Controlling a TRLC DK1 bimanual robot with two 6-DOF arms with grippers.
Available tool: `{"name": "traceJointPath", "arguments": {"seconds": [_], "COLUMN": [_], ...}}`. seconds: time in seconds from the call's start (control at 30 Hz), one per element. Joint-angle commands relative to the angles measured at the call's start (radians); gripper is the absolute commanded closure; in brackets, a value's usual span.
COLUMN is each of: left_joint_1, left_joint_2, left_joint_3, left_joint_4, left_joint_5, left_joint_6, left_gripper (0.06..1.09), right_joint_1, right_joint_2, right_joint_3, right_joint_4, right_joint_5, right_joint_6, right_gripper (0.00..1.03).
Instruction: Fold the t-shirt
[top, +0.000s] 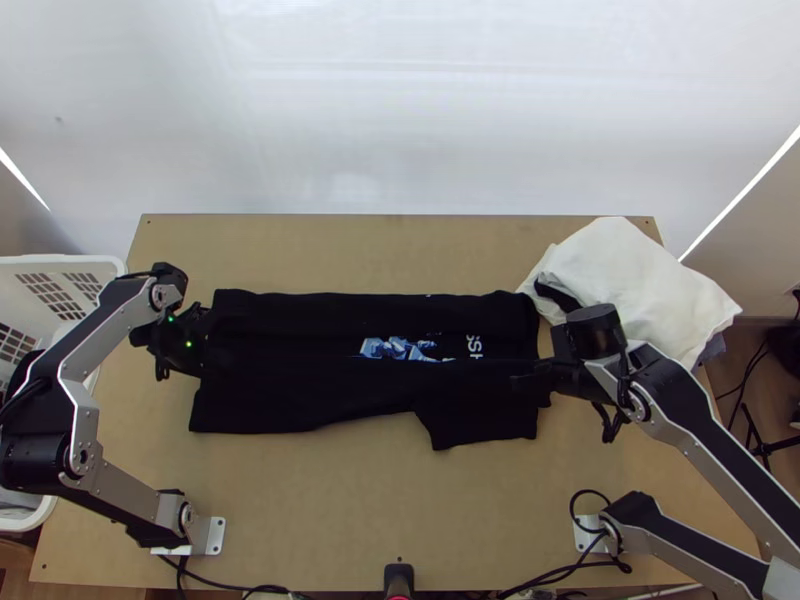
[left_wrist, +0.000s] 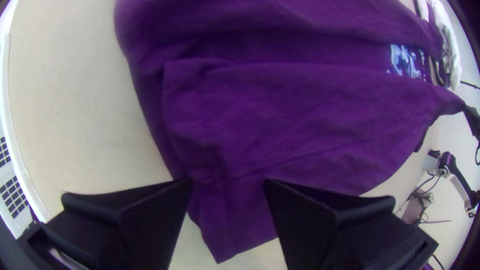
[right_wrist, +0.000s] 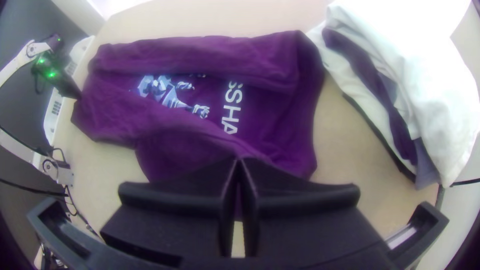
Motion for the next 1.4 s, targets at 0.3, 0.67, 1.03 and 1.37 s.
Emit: {"name": "traceJointPath", "arguments": {"seconds": [0.3, 0.67, 1.03, 1.37], "left_joint_1": [0.063, -0.004, -0.239, -0.102], "left_joint_2": [-0.043, -0.258, -0.451, -0.425], "left_joint_3": [0.039, 0.075, -0.099, -0.145], "left_joint_4": [0.033, -0.214, -0.345, -0.342], "left_joint_5": [0.085, 0.183, 0.191, 0.172], "left_joint_6": [-0.034, -0.111, -0.088, 0.041], "left_gripper": [1.05, 1.05, 1.05, 1.05], "right_joint_1": [-0.001, 0.121, 0.377, 0.242], "right_joint_2": [-0.027, -0.044, -0.193, -0.237], "right_joint_3": [-0.005, 0.000, -0.100, -0.113], "right_joint_4": [-0.015, -0.210, -0.320, -0.342], "right_joint_5": [0.000, -0.005, -0.066, -0.057], "right_joint_6": [0.002, 0.054, 0.154, 0.066], "right_gripper": [0.99, 0.99, 0.99, 0.99]}}
